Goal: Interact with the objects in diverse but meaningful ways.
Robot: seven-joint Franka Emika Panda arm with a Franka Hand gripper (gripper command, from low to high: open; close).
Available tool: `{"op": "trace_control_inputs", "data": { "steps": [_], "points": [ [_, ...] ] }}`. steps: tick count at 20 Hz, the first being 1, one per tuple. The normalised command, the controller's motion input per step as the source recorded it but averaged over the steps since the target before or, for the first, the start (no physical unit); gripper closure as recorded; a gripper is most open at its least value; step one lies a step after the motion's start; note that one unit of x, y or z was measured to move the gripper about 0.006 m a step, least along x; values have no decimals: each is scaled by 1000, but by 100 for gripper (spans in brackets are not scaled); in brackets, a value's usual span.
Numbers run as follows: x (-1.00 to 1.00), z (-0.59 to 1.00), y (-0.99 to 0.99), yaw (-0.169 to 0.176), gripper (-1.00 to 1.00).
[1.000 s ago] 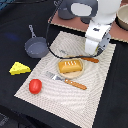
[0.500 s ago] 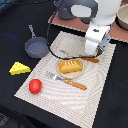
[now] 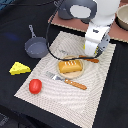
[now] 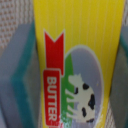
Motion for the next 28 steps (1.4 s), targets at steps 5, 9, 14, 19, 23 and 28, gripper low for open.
{"op": "trace_control_inputs", "data": {
  "steps": [5, 9, 14, 19, 23, 28],
  "points": [
    [-742, -920, -95, 110, 100],
    [-904, -1000, -251, 108, 100],
    [-944, -993, -243, 96, 100],
    [-876, -281, -70, 69, 100],
    [-416, 1000, 53, 0, 100],
    [-410, 1000, 11, 0, 100]
  ]
}}
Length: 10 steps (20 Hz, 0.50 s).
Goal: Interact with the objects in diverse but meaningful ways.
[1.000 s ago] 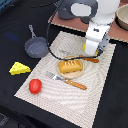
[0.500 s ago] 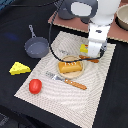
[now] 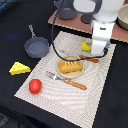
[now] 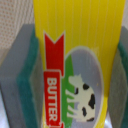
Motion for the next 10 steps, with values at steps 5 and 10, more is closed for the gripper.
{"op": "trace_control_inputs", "data": {
  "steps": [5, 10],
  "points": [
    [-641, 1000, -9, 0, 100],
    [-901, 863, -67, 0, 100]
  ]
}}
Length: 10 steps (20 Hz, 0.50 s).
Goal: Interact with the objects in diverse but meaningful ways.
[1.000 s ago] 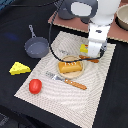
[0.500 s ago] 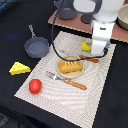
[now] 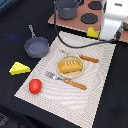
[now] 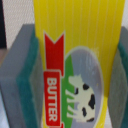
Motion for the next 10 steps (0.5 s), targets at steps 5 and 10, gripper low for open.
{"op": "trace_control_inputs", "data": {
  "steps": [5, 10],
  "points": [
    [-950, 183, -211, 0, 100],
    [-978, -169, -264, 0, 100]
  ]
}}
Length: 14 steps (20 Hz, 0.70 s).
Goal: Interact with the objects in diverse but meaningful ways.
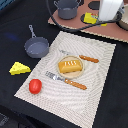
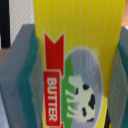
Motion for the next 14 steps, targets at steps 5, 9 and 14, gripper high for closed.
{"op": "trace_control_inputs", "data": {
  "steps": [5, 9, 14],
  "points": [
    [-935, -603, -375, -20, 100],
    [-816, -553, -307, -68, 100],
    [-999, -198, -139, -27, 100]
  ]
}}
